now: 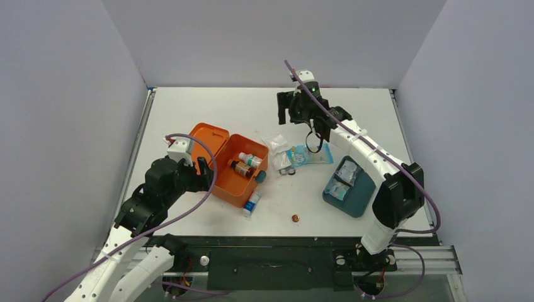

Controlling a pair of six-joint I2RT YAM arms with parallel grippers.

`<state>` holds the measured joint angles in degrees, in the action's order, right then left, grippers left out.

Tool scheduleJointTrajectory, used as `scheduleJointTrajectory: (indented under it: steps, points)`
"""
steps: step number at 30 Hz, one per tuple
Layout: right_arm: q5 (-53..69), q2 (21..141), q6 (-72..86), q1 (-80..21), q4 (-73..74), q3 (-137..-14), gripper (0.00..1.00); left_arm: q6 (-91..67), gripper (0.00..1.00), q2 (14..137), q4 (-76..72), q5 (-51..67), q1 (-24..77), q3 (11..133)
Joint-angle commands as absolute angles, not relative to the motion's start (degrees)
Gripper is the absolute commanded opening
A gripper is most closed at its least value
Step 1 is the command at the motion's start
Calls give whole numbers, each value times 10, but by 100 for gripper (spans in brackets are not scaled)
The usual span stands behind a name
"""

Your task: Organize the medicine kit

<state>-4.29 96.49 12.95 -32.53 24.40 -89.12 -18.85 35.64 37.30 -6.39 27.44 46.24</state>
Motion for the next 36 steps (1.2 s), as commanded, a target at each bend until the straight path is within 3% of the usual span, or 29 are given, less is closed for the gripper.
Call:
scheduleJointTrajectory:
  steps: [1,5,21,36]
  points:
    - [14,985,201,-288,234,-900,85,-186,64,356,354,-60,277,464]
    - [-14,1021,209,-282,253,-919,84,-186,64,356,354,-62,276,464]
    - [-39,1212,242,-286,334,-1055,63,-186,64,358,357,-68,277,465]
    - [-30,1284,233,-299,363,-1081,49,-186,64,367,357,-67,277,465]
